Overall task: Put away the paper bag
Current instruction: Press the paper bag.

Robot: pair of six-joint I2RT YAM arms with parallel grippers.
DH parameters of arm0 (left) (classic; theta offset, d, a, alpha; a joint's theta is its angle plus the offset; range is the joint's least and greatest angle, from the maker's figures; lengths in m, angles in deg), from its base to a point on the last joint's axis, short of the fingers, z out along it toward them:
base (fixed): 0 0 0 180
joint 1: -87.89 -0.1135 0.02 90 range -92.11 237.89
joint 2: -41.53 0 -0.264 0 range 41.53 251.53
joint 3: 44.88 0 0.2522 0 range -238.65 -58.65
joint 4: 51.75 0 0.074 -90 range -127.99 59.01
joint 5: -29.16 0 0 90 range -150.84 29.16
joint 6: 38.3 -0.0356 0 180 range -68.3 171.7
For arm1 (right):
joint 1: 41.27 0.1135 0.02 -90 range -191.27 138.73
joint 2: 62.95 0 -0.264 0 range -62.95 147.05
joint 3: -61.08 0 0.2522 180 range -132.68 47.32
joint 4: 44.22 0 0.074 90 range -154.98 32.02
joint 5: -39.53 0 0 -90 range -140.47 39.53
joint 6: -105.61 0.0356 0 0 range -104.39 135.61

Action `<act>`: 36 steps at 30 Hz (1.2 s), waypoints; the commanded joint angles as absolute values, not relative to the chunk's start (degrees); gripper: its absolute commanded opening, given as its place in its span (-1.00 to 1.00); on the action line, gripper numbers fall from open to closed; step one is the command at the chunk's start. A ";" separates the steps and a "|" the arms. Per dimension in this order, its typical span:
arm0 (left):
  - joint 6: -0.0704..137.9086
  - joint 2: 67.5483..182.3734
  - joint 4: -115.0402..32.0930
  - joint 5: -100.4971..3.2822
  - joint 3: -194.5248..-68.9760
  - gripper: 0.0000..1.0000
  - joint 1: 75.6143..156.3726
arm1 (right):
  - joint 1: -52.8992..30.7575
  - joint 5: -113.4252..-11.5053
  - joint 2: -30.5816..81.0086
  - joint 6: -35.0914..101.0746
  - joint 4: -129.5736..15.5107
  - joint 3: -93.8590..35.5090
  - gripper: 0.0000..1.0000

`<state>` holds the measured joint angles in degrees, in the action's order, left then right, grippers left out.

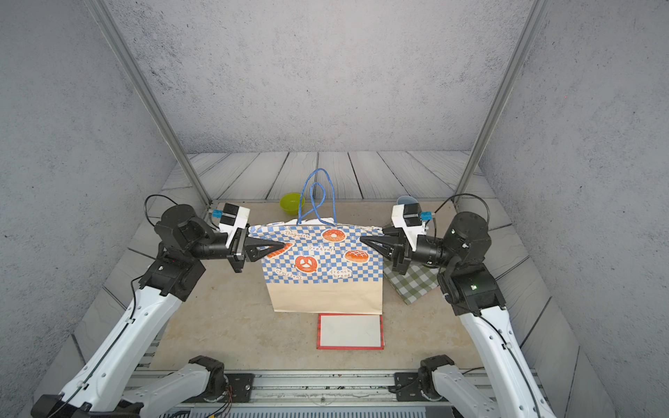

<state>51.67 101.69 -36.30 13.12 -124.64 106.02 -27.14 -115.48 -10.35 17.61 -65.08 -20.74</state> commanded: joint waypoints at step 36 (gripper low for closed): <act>55.11 100.81 -39.42 14.73 -126.93 -1.00 106.62 | -26.39 -119.15 -11.87 12.64 -74.03 -16.67 -0.53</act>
